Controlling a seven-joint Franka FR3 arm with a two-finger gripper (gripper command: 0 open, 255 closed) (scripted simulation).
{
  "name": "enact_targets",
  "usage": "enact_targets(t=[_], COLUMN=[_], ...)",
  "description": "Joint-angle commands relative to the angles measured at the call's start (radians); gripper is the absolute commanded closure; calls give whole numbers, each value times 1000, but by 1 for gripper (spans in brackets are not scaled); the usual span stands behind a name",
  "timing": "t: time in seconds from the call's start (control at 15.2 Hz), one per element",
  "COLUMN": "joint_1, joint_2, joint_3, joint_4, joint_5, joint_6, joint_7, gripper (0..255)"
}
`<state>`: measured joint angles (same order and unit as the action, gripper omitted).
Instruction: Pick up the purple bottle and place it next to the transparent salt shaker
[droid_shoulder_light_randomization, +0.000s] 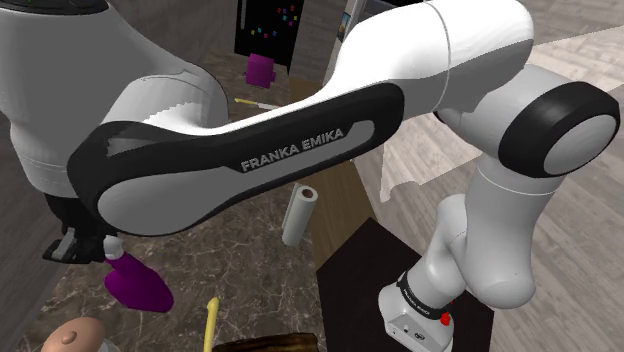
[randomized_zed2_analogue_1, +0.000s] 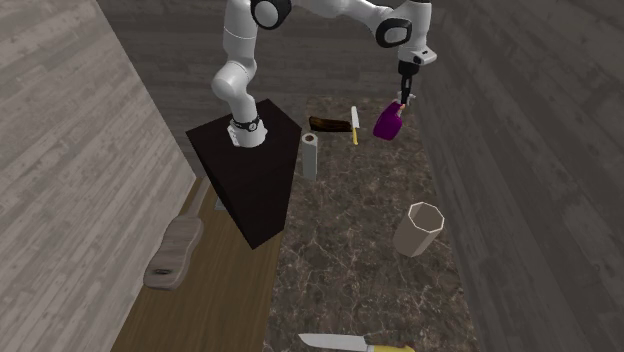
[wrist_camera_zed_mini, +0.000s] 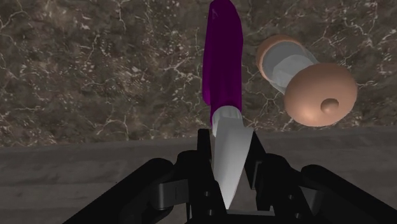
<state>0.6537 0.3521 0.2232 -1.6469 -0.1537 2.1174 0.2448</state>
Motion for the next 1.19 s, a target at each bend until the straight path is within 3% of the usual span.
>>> enact_targets(t=[0.0, 0.26, 0.79, 0.86, 1.12], joint_1=[-1, 1, 1, 1, 1], joint_2=[4, 25, 25, 25, 24], joint_3=[-1, -5, -5, -5, -5], joint_4=[-22, -54, -54, -54, -54], joint_5=[-3, -11, -11, -11, -11], joint_6=[27, 78, 78, 78, 78], joint_7=[3, 11, 11, 11, 11], gripper=[255, 255, 255, 0, 0])
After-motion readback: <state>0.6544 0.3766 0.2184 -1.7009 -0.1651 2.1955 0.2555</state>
